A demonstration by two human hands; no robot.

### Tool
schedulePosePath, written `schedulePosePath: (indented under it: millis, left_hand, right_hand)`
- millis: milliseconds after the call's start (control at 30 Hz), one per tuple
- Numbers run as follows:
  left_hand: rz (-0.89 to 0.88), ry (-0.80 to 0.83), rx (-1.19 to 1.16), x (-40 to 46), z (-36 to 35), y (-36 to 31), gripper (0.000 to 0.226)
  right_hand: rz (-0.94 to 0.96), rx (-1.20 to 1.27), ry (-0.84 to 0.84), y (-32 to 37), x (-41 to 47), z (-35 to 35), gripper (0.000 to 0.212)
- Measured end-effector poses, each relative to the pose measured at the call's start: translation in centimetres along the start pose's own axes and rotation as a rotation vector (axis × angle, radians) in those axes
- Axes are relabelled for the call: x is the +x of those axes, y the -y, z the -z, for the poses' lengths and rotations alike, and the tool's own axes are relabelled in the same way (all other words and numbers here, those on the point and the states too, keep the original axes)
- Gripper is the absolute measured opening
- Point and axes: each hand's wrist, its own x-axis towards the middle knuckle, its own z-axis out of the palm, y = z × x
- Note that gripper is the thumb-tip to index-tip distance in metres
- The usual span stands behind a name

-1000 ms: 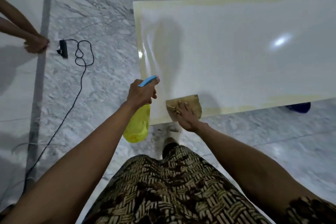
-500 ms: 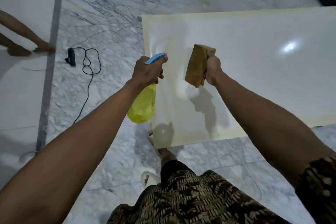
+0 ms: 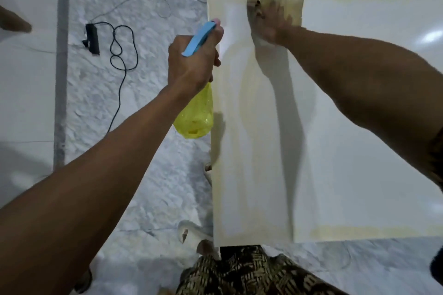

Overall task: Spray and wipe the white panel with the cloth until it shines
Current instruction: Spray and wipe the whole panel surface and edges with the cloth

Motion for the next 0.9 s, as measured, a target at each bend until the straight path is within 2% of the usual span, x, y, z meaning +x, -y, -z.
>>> schedulePosePath:
  millis: [33, 67, 100, 267, 400, 500, 767, 900]
  left_hand:
    - [0.023, -0.003, 0.005, 0.5, 0.2, 0.7, 0.035]
    - [0.044, -0.009, 0.011, 0.6, 0.4, 1.4, 0.039]
    - [0.065, -0.007, 0.02, 0.6, 0.7, 2.0, 0.043]
    - [0.119, 0.02, 0.12, -0.9, 2.5, 3.6, 0.045]
    - [0.145, 0.031, 0.147, -3.0, 3.4, 4.0, 0.045]
    - [0.139, 0.053, 0.168, -5.8, 4.2, 4.3, 0.049]
    - [0.139, 0.079, 0.16, -16.2, 5.4, 6.4, 0.058]
    - [0.148, 0.097, 0.163, -21.0, 5.4, 7.9, 0.059]
  right_hand:
    - [0.028, -0.173, -0.046, 0.2, 0.4, -2.3, 0.058]
    - [0.051, -0.306, -0.165, 0.6, -0.3, -3.8, 0.056]
    - [0.04, -0.307, -0.208, 0.6, -1.0, -4.8, 0.054]
    - [0.126, -0.346, -0.066, -0.7, -4.4, -6.3, 0.063]
    - [0.19, -0.265, -0.118, -2.2, -10.3, -10.5, 0.053]
    - [0.255, -0.24, -0.1, -3.0, -16.7, -12.3, 0.058]
    - [0.22, -0.21, 0.01, -3.8, -36.1, -18.2, 0.062]
    - [0.211, -0.191, 0.12, -3.6, -44.9, -20.6, 0.06]
